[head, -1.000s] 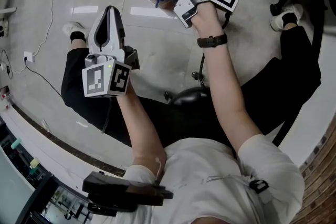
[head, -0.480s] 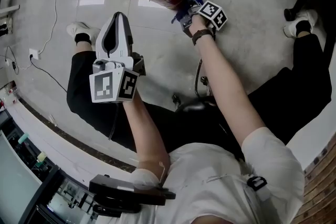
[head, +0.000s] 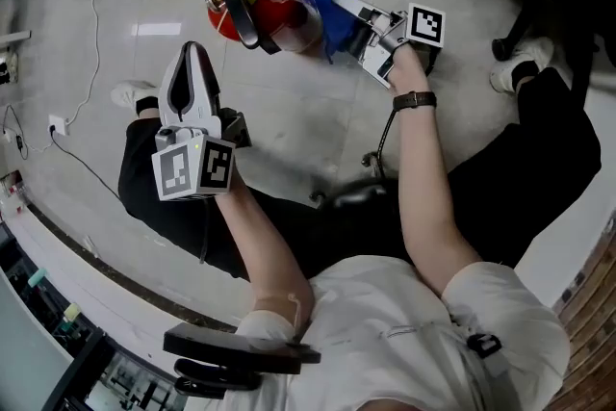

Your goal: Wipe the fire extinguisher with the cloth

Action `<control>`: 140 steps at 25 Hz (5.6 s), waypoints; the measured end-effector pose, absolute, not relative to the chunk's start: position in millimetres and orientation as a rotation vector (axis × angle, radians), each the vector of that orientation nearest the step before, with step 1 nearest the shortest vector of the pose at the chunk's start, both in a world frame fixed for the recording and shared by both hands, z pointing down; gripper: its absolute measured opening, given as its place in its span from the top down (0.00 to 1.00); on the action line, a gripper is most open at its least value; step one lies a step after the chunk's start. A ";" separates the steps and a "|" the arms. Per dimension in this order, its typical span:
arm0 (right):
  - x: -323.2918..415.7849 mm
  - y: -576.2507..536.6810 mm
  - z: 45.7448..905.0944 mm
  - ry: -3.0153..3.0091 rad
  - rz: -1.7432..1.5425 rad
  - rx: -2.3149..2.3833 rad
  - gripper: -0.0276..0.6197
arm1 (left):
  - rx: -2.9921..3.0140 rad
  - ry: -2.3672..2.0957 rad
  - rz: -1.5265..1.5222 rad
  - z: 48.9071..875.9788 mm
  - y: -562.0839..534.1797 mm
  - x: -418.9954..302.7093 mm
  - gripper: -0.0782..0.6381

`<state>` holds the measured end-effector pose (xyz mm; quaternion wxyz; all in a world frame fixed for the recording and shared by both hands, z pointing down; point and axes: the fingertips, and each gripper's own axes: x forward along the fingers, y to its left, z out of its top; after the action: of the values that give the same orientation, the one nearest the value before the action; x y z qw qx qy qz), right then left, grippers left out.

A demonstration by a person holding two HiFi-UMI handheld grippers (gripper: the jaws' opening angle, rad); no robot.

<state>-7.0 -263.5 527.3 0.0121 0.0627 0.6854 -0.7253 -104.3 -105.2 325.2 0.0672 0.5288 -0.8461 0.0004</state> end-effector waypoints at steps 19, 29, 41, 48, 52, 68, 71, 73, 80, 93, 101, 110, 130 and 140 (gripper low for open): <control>-66.7 -273.8 414.6 2.204 -2.160 0.576 0.86 | 1.506 -2.668 -0.042 287.2 -94.6 -85.8 0.88; -53.0 -260.6 694.9 2.565 -2.450 -0.009 0.86 | 1.459 -2.616 0.020 329.6 -83.5 -97.2 0.88; -23.3 -230.0 753.8 2.956 -2.417 0.046 0.86 | 1.511 -2.596 0.047 326.4 -90.9 -103.9 0.88; -78.3 -347.0 495.6 2.481 -2.059 0.419 0.86 | 1.508 -2.590 0.037 330.7 -92.8 -107.8 0.88; -98.7 -337.1 409.0 2.506 -1.831 0.820 0.86 | 1.516 -2.576 0.042 332.7 -98.1 -105.5 0.88; -130.9 -252.0 636.7 2.974 -2.226 0.815 0.86 | 1.459 -2.547 0.098 356.9 -92.3 -115.9 0.88; -117.5 -259.1 700.5 2.883 -2.365 0.585 0.86 | 1.445 -2.538 0.100 364.7 -89.5 -118.7 0.88; -108.1 -260.4 727.8 2.854 -2.411 0.453 0.86 | 1.440 -2.527 0.096 370.4 -88.8 -118.9 0.88; -88.4 -268.4 756.5 3.015 -2.238 0.157 0.86 | 1.453 -2.511 0.099 376.3 -88.7 -117.5 0.88; 6.5 -280.3 461.1 3.016 -0.820 -0.223 0.85 | 1.729 -2.514 0.002 318.6 -61.7 -17.5 0.88; 133.6 -134.3 324.7 2.992 -0.354 -0.265 0.84 | 1.845 -2.603 -0.039 263.2 26.6 87.3 0.88; 259.8 61.4 273.2 3.014 -0.103 -0.344 0.84 | 1.814 -2.673 -0.048 255.4 147.3 197.9 0.88; 352.1 193.8 233.7 3.006 -0.028 -0.268 0.84 | 1.831 -2.786 -0.187 206.1 275.1 304.2 0.88; 362.5 187.9 240.0 3.063 -0.127 -0.275 0.84 | 1.826 -2.784 -0.229 201.1 284.4 313.3 0.88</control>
<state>362.5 187.9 240.0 0.0319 -0.0894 0.9946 -0.0411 313.3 284.4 201.1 -0.0975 0.5445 -0.8303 -0.0683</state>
